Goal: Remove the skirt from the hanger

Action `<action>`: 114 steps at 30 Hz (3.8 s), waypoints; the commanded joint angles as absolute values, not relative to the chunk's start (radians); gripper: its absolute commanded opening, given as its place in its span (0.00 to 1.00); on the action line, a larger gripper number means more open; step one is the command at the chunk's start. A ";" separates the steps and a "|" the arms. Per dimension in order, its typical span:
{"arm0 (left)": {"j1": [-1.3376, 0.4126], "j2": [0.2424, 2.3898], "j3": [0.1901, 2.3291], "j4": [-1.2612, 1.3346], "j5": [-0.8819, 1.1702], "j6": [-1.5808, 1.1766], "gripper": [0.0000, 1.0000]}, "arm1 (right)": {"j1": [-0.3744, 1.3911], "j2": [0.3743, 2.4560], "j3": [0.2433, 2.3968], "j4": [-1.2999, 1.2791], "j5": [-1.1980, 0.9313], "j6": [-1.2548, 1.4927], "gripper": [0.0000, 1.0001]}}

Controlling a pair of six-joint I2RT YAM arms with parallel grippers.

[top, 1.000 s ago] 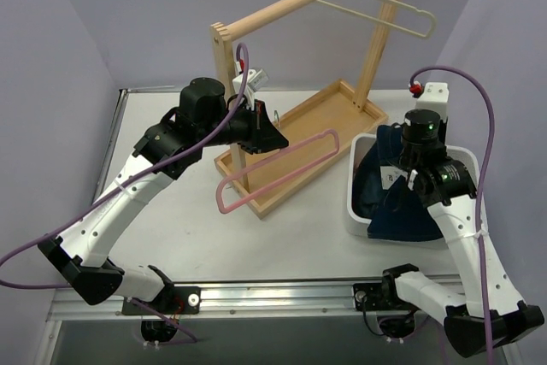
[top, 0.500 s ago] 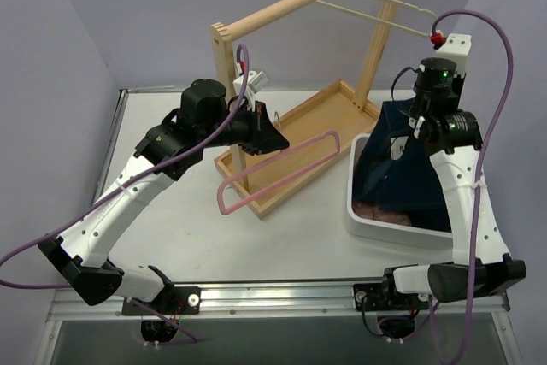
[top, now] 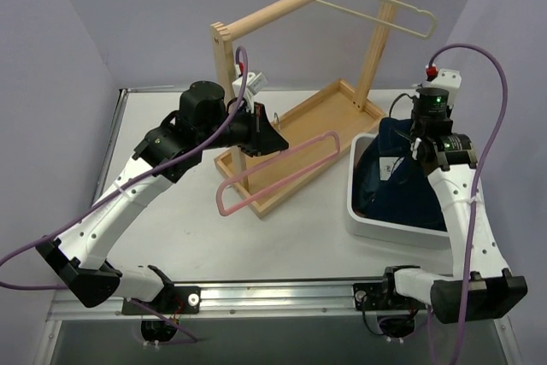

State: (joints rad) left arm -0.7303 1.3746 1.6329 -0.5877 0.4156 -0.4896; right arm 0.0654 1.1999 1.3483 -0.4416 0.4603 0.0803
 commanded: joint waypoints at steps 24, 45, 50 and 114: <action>-0.730 1.347 1.660 -0.526 0.410 -0.453 0.02 | 0.094 0.877 0.916 -0.688 -0.056 0.795 0.00; -0.729 1.316 1.612 -0.499 0.411 -0.451 0.02 | 0.305 0.996 1.118 -0.845 0.166 0.704 0.91; -0.729 1.313 1.600 -0.483 0.420 -0.460 0.02 | 0.305 0.983 1.233 -0.882 0.239 0.698 1.00; -0.729 1.304 1.580 -0.503 0.469 -0.471 0.02 | 0.175 1.089 1.339 -0.953 0.245 0.635 0.66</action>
